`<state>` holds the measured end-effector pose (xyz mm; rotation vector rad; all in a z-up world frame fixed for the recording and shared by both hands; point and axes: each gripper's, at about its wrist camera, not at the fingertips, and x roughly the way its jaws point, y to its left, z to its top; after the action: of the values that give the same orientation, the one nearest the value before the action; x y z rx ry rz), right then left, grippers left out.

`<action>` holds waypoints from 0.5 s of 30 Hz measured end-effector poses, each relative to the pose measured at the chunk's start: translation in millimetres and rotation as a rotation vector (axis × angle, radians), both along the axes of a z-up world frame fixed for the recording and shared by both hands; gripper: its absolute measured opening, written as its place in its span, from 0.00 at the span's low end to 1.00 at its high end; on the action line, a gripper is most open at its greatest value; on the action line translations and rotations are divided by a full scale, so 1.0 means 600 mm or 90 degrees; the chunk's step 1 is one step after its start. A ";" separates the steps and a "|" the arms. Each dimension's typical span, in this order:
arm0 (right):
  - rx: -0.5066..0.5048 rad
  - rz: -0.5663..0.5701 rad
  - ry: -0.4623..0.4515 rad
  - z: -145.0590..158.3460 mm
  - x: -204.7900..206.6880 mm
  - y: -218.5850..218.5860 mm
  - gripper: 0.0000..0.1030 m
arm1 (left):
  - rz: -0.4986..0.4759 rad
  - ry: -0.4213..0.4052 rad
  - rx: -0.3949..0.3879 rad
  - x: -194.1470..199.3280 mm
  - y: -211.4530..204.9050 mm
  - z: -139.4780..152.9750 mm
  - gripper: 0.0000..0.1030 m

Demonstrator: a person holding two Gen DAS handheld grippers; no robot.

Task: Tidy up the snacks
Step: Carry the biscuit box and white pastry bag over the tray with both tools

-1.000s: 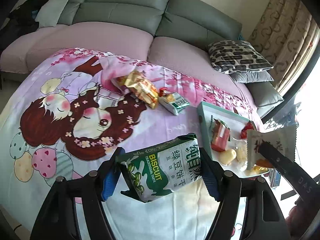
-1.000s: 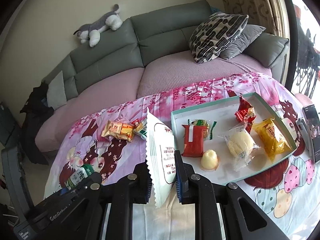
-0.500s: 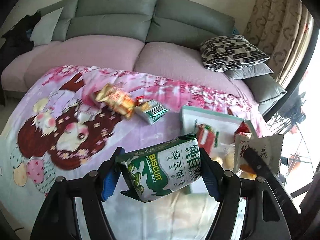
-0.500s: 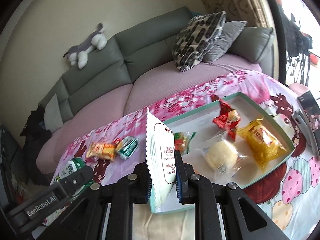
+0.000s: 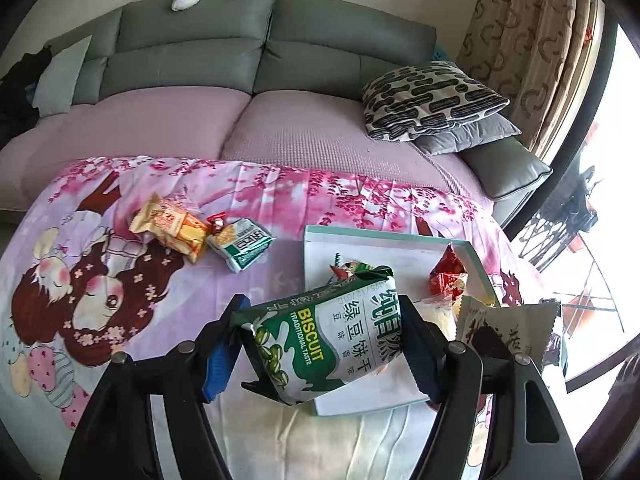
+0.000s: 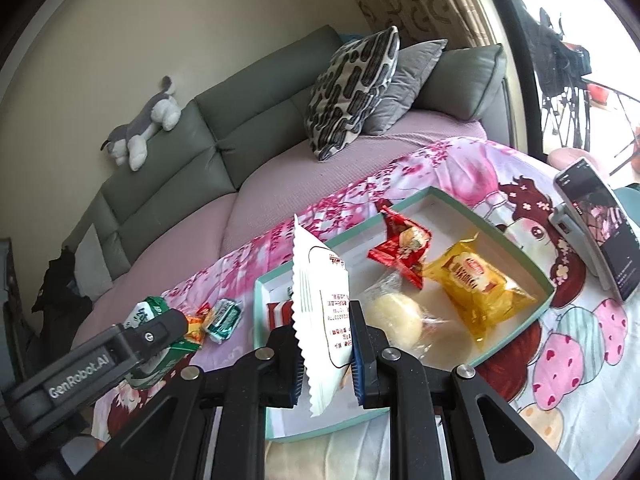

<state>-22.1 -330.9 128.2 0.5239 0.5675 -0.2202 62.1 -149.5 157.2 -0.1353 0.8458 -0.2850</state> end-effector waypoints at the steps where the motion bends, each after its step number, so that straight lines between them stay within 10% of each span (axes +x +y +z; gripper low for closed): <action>1: -0.001 -0.003 0.003 -0.001 0.001 -0.002 0.20 | -0.004 0.001 -0.001 0.003 -0.004 -0.003 0.72; 15: -0.036 -0.077 0.005 0.053 0.114 -0.081 0.20 | -0.031 0.025 -0.042 0.107 -0.063 -0.055 0.72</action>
<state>46.1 -379.7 159.9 0.5029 0.5359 -0.3520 126.4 -187.3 124.3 -0.1830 0.8795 -0.3575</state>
